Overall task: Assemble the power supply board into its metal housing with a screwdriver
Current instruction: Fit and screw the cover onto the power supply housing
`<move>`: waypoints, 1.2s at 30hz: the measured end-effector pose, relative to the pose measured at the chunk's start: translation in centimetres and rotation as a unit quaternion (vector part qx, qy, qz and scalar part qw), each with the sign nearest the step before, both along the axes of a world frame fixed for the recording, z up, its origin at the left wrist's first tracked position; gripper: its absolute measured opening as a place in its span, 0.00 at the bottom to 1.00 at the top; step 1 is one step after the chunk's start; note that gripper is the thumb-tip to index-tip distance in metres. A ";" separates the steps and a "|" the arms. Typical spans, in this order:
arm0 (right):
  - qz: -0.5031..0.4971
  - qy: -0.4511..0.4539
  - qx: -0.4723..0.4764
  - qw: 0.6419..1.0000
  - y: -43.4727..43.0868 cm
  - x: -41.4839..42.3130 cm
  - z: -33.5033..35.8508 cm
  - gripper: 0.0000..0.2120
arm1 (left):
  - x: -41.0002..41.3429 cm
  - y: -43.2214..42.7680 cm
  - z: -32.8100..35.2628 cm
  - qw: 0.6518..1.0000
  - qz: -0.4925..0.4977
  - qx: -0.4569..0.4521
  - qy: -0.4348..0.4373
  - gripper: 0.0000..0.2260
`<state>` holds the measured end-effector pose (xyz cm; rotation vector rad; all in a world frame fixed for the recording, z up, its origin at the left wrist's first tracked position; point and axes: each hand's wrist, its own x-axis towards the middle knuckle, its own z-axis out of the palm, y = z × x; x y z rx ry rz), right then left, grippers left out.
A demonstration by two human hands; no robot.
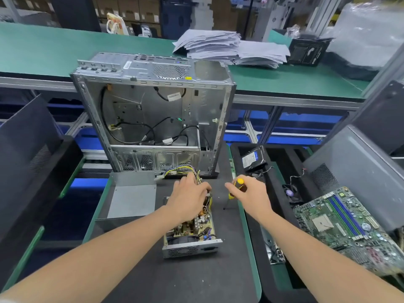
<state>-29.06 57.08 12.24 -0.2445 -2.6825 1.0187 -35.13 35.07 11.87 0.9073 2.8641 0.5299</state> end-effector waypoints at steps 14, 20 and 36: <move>0.291 -0.157 0.127 0.935 2.4 6.7 -5.8 0.32 | 1.8 6.8 1.1 0.997 -0.040 -0.047 0.040 0.14; 0.162 -0.087 0.050 0.982 8.7 5.0 -3.8 0.16 | 3.3 9.1 0.7 0.993 -0.042 -0.112 0.022 0.14; 0.057 -0.132 0.110 0.983 19.4 6.9 -11.2 0.27 | 8.0 22.1 -6.9 0.950 -0.232 -0.209 0.005 0.10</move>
